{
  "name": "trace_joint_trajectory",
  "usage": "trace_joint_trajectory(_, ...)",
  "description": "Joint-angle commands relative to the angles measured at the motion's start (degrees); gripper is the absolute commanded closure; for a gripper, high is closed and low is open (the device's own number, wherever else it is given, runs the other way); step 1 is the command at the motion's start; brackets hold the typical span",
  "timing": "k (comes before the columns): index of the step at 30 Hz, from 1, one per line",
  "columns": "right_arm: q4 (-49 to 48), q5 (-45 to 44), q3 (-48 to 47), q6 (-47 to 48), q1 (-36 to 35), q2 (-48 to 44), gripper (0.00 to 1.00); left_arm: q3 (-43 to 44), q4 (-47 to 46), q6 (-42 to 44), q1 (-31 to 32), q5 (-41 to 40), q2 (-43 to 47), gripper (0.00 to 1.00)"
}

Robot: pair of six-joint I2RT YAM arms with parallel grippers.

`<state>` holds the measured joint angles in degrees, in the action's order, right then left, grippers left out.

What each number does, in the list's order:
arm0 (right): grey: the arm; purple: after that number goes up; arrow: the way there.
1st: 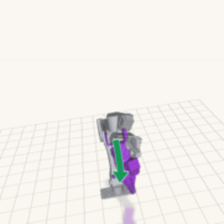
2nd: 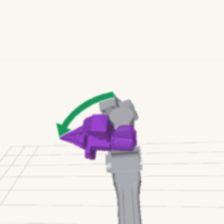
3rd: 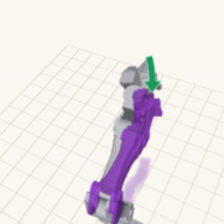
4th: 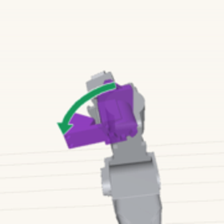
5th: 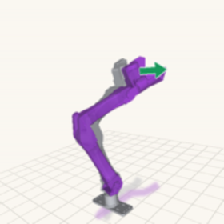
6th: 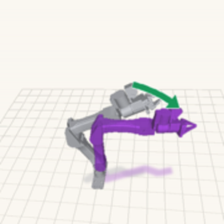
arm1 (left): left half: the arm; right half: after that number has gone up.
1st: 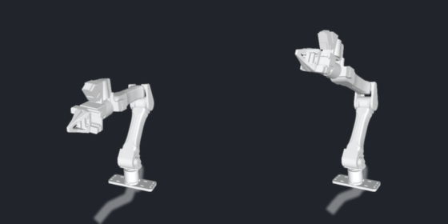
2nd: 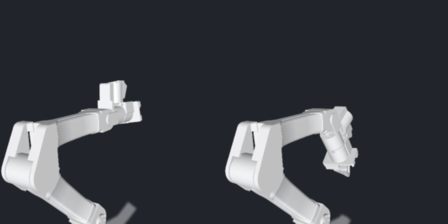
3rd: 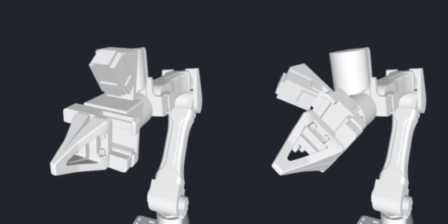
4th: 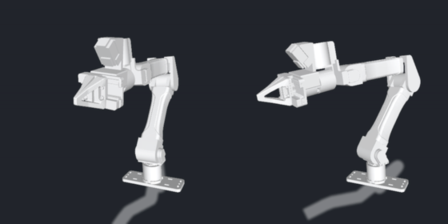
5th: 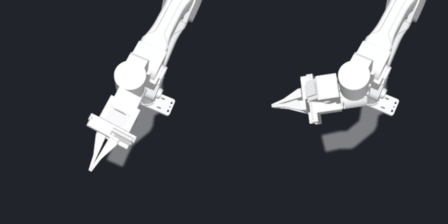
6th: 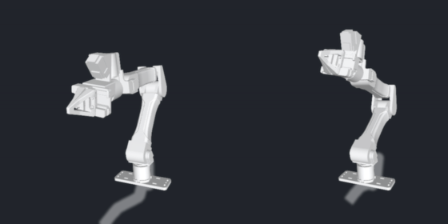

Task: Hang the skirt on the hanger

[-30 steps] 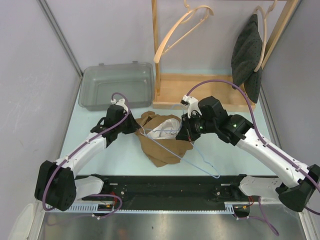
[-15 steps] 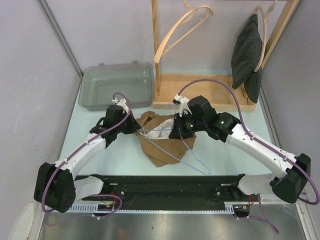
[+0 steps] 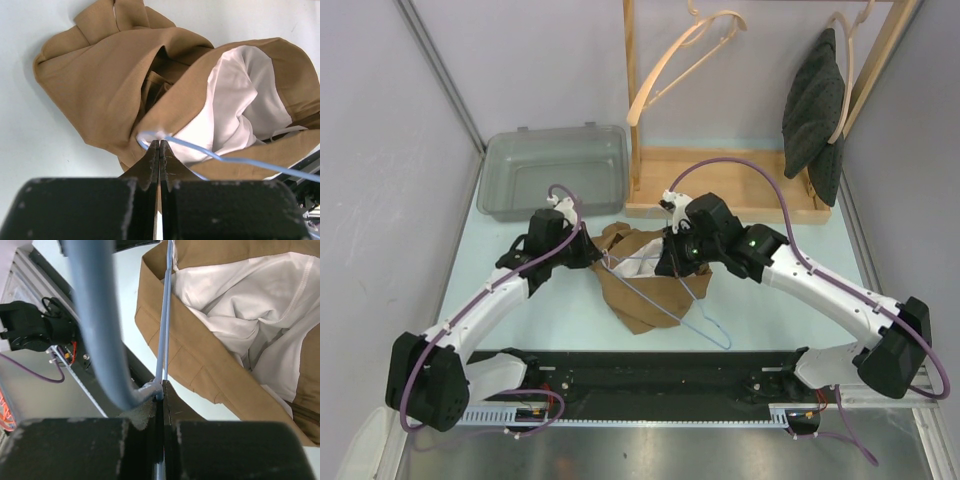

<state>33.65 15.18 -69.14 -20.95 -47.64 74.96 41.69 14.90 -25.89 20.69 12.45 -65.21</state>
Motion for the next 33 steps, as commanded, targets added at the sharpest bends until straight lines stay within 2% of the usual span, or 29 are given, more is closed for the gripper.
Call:
trace_joint_trajectory(1, -4.7, -3.5, -0.1, 0.6, -1.1, 1.8, 1.00, 2.4, 0.5, 2.1, -0.3, 1.9, 2.5, 1.00)
trace_joint_trajectory(10, -2.5, -2.3, -0.1, 0.6, -1.8, -0.3, 1.00, 2.3, 1.3, 2.4, -0.3, -2.6, 1.3, 1.00)
trace_joint_trajectory(19, -1.0, -2.9, -0.1, -0.2, -2.3, -2.2, 1.00, 2.1, -0.7, 1.3, -0.3, -5.0, -0.2, 0.82)
trace_joint_trajectory(33, 1.9, -5.3, -0.1, -0.3, -2.4, -2.8, 1.00, 2.0, -6.5, 1.1, -0.3, -2.7, -4.9, 0.67)
